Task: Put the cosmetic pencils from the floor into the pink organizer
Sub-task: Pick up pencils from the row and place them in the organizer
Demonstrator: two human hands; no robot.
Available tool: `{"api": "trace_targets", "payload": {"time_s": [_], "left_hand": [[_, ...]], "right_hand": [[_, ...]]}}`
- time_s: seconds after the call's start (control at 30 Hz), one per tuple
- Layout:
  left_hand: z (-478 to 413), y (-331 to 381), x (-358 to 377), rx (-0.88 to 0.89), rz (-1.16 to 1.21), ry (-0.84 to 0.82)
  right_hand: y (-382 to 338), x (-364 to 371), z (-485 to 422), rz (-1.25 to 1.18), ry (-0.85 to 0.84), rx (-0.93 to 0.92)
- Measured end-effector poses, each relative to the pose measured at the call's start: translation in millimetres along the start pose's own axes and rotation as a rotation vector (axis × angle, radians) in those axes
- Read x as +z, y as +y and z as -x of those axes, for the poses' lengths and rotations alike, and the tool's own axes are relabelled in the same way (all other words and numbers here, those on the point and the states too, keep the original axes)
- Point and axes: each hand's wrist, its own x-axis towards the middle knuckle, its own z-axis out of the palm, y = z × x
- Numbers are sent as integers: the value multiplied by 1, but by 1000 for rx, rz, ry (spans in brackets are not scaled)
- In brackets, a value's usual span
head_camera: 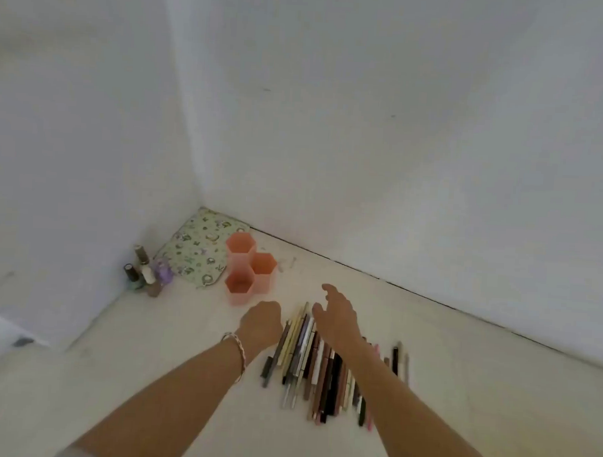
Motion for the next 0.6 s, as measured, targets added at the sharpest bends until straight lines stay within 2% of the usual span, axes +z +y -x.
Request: {"api": "trace_targets", "payload": {"time_s": [0.3,0.6], "left_hand": [[-12,-1,25,-123,70,11],[-18,3,18,-85,188,-5]], "right_hand": [[5,24,-27,-133,38,7],[5,30,-35,-83,14,23]]}}
